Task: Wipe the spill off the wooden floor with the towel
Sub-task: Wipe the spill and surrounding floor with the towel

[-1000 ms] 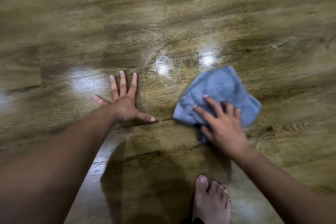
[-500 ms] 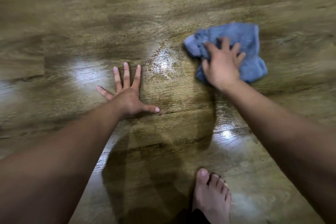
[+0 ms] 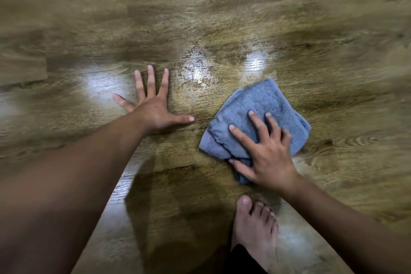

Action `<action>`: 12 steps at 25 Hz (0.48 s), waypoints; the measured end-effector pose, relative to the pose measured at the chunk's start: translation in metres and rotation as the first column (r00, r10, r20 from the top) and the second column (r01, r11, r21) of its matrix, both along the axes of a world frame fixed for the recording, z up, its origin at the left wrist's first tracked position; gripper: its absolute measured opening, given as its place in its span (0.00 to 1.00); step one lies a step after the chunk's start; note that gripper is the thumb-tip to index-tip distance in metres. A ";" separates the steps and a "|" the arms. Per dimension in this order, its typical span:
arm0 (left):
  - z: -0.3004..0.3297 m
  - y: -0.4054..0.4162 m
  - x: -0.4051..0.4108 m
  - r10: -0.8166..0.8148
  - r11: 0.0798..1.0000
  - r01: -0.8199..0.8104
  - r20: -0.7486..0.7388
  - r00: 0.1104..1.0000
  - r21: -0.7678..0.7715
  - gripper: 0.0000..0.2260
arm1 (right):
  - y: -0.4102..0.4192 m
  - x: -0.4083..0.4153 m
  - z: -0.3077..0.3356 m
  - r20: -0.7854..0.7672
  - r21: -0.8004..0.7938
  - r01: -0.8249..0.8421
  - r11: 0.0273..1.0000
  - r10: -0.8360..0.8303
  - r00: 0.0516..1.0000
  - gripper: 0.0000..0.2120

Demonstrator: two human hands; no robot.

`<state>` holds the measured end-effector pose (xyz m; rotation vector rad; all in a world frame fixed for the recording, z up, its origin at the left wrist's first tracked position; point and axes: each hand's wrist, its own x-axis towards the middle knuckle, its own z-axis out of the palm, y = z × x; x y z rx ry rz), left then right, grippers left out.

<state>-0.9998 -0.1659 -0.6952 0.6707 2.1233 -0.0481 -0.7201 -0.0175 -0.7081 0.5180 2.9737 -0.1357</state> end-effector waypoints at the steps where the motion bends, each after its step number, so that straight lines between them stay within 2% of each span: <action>1: 0.000 0.000 0.001 0.000 1.000 0.000 -0.010 1.000 0.000 0.66 | -0.003 -0.006 -0.001 0.025 -0.005 0.012 1.000 -0.012 1.000 0.35; 5: -0.002 -0.001 0.001 0.016 1.000 -0.015 -0.012 1.000 0.017 0.62 | -0.008 -0.026 0.001 0.055 -0.061 0.047 0.997 -0.044 0.998 0.33; 8: -0.004 0.000 -0.001 0.076 0.996 -0.076 0.006 0.997 0.053 0.57 | -0.001 -0.079 -0.001 0.049 -0.074 0.114 0.991 -0.111 0.993 0.33; 12: -0.004 0.004 0.002 0.074 0.997 -0.073 -0.049 0.996 0.020 0.63 | 0.001 -0.134 0.004 0.065 -0.043 -0.001 0.999 0.004 0.998 0.31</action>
